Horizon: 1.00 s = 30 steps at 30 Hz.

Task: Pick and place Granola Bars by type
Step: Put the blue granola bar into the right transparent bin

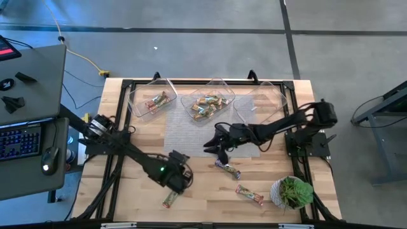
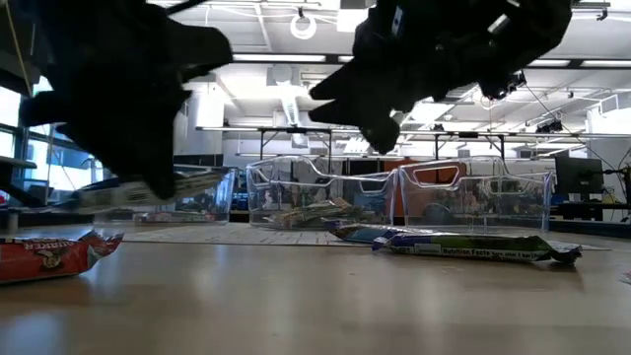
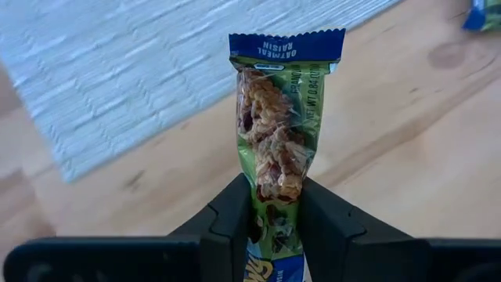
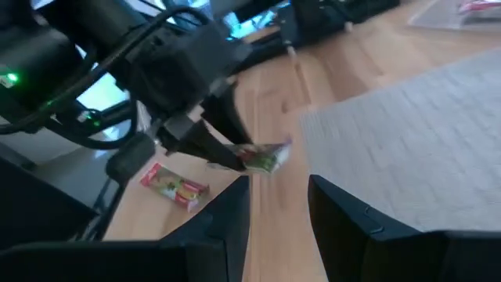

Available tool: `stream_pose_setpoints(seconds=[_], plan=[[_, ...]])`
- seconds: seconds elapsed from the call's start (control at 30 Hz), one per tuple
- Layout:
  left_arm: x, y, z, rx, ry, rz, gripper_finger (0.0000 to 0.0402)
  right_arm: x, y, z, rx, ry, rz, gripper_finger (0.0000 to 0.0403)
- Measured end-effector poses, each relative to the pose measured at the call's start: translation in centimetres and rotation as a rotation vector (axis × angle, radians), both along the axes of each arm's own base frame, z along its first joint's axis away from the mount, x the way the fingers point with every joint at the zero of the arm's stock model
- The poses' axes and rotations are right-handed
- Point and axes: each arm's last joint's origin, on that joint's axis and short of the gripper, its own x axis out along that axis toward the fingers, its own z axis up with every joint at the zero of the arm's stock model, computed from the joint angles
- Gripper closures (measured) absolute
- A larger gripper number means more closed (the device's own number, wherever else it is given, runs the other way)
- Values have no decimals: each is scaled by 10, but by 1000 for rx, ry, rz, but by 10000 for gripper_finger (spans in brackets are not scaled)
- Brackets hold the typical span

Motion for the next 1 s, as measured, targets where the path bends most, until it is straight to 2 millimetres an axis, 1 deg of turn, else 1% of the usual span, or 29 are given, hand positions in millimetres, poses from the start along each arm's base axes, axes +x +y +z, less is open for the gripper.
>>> stream_pose_setpoints(seconds=[0.17, 0.27, 0.47, 0.57, 0.6, 0.67, 0.77, 0.9, 1.0], plan=[[18, 15, 2, 9, -32, -81, 314, 4, 5, -20, -44, 44, -1, 289], [31, 22, 4, 21, -79, -156, 314, 5, 5, -26, -63, 71, -24, 289], [52, 36, 10, 60, -170, -268, 314, 5, 5, -26, -67, 68, -29, 289], [57, 45, 12, 87, -170, -295, 314, 3, 5, -20, -139, 46, -1, 289], [58, 49, 12, 90, -163, -295, 314, 2, 4, -15, -183, 21, 10, 289], [60, 56, 11, 85, -151, -296, 314, -3, 3, 4, -273, -30, 6, 289], [65, 68, 12, 99, -144, -318, 314, -19, 0, 40, -391, -98, -31, 289], [86, 95, 22, 206, -264, -366, 314, -55, -6, 86, -537, -115, -118, 289], [107, 123, 40, 339, -430, -449, 314, -89, -8, 110, -595, -78, -204, 289]])
